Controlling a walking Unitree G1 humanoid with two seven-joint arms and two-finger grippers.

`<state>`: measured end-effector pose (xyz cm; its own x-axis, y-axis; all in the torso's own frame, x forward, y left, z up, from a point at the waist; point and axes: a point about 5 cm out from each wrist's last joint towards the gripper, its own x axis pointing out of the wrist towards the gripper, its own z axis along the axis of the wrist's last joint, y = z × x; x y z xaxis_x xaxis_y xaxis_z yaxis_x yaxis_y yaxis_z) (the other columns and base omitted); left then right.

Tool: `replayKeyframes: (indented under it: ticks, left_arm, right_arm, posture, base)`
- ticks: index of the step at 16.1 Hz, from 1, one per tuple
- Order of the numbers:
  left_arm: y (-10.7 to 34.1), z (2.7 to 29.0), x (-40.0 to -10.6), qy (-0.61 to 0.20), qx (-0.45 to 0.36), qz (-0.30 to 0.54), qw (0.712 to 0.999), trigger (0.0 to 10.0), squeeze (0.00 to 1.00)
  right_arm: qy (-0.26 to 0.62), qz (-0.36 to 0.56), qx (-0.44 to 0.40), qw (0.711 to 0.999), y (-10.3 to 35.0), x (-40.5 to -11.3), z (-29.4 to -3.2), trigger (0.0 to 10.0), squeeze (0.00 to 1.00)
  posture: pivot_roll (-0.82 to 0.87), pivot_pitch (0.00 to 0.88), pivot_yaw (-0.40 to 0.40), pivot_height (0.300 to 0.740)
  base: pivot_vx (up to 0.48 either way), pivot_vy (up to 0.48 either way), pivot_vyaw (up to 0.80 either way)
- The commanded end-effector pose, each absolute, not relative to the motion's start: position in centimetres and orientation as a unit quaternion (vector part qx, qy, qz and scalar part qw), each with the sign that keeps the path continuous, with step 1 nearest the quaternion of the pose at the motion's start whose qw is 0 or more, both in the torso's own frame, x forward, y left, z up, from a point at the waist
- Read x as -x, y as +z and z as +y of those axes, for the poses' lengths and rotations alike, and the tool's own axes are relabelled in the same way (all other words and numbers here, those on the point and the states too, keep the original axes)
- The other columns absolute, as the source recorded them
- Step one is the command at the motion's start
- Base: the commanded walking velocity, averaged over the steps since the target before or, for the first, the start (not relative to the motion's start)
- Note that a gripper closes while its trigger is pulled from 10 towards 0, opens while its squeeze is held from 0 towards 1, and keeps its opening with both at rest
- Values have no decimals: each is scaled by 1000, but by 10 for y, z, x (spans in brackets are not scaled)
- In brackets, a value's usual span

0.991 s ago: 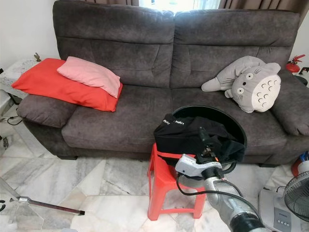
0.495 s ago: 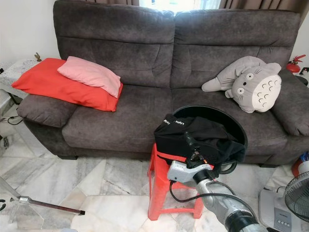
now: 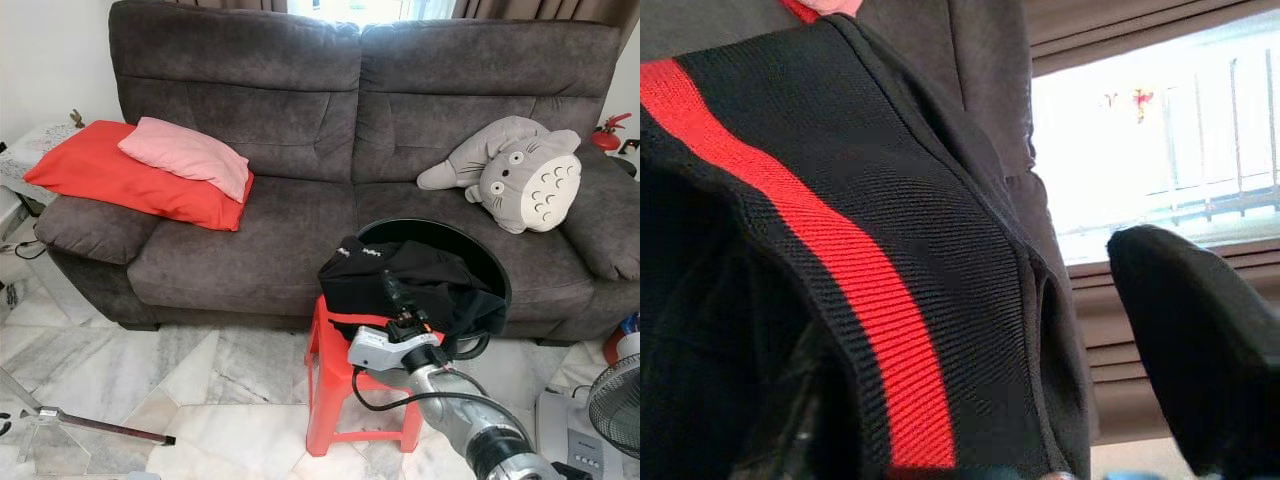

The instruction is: Hang hanger

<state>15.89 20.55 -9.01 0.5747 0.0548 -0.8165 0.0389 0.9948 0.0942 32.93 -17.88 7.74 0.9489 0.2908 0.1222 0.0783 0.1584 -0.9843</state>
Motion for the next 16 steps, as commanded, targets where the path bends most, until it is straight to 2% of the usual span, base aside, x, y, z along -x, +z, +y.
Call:
replayKeyframes:
  ticks: [1, 6, 13, 16]
  left_arm:
    - [-92, 205, -155, 9, -45, 470, 882, 10000, 0]
    - [-94, 207, -151, 13, -41, 476, 879, 10000, 0]
    - [-92, 234, -140, 33, -46, 484, 873, 10000, 0]
    - [-91, 227, -147, 28, -43, 476, 878, 10000, 0]
  right_arm:
    - [69, -147, 642, 750, 81, -332, -178, 0, 0]
    - [60, -125, 631, 764, 80, -334, -183, 0, 0]
    - [53, -122, 620, 773, 82, -337, -180, 0, 0]
    - [47, -126, 618, 775, 86, -340, -181, 0, 0]
  posture:
    - [-73, 42, -3, 740]
    - [-65, 33, -2, 740]
    - [-62, 9, 14, 740]
    - [-61, 0, 16, 740]
  base:
    - [0, 0, 0]
    - [0, 0, 0]
    - [0, 0, 0]
    - [0, 0, 0]
